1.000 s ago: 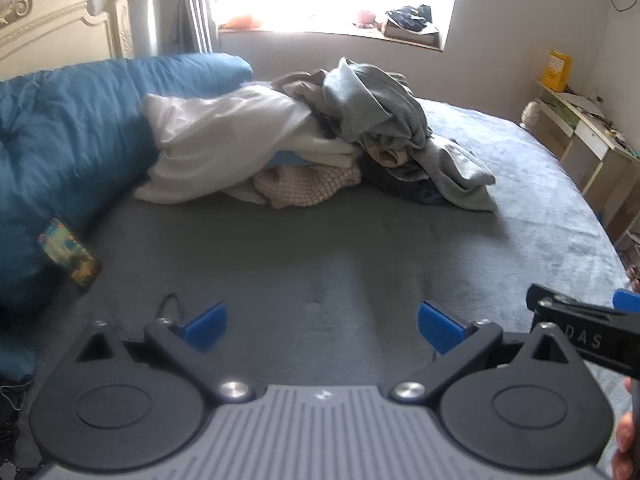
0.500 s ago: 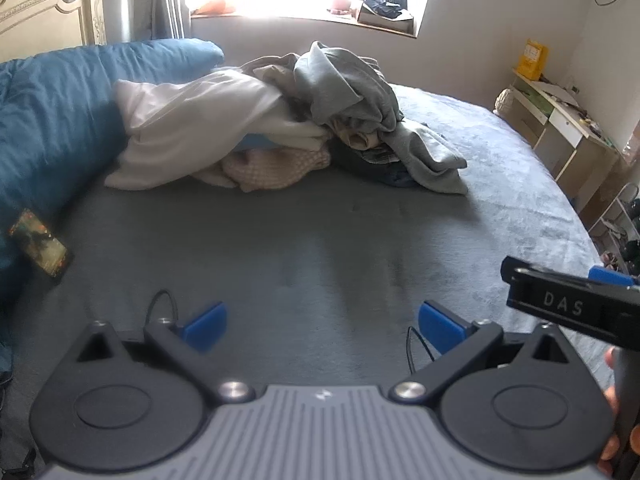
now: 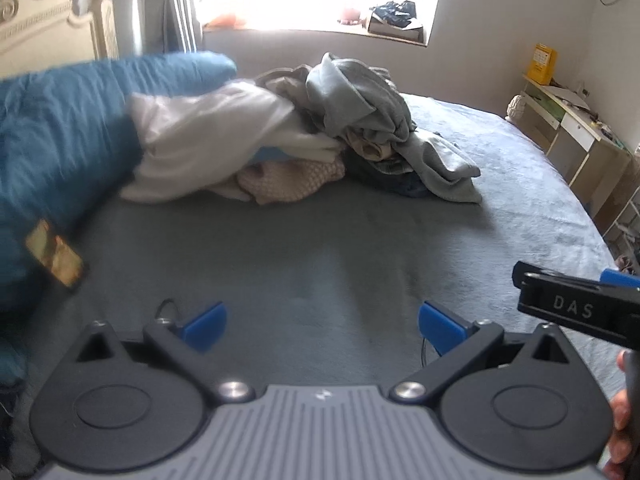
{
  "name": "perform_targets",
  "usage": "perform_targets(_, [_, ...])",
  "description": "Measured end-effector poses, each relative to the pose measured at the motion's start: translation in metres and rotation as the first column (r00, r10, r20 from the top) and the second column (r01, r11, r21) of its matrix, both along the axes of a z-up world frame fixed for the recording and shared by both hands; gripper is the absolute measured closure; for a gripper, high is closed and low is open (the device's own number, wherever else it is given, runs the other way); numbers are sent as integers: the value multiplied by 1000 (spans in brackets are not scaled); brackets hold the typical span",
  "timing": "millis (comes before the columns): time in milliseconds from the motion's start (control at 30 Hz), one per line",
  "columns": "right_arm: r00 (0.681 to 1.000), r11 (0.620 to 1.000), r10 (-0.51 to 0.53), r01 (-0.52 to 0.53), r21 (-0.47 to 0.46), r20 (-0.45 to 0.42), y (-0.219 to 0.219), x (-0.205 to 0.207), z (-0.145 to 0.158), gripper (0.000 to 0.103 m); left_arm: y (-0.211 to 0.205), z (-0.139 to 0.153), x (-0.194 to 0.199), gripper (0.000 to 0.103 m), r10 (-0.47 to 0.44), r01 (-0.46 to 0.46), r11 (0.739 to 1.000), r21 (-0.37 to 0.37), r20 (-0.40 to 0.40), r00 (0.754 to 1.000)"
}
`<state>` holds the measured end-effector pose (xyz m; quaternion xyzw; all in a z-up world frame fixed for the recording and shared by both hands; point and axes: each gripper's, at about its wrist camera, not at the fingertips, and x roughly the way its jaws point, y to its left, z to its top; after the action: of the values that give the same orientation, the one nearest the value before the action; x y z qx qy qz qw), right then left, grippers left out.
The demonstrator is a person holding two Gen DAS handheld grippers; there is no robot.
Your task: Fold clothes
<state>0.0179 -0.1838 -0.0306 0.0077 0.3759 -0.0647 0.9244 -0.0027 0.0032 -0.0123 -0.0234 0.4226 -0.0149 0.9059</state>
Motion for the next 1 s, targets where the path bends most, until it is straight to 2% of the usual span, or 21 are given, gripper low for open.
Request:
perform_targets(533, [1000, 1000, 13, -13, 9, -7, 0, 15, -2, 1, -5, -3, 12, 0, -21, 20, 999, 45, 26, 999])
perform_targets(800, [999, 1000, 7, -6, 16, -35, -4, 46, -7, 1, -9, -10, 47, 0, -34, 33, 997, 68, 10, 999])
perform_targets(1000, [998, 1000, 10, -9, 20, -67, -7, 85, -15, 1, -9, -18, 90, 0, -30, 30, 997, 76, -2, 1000])
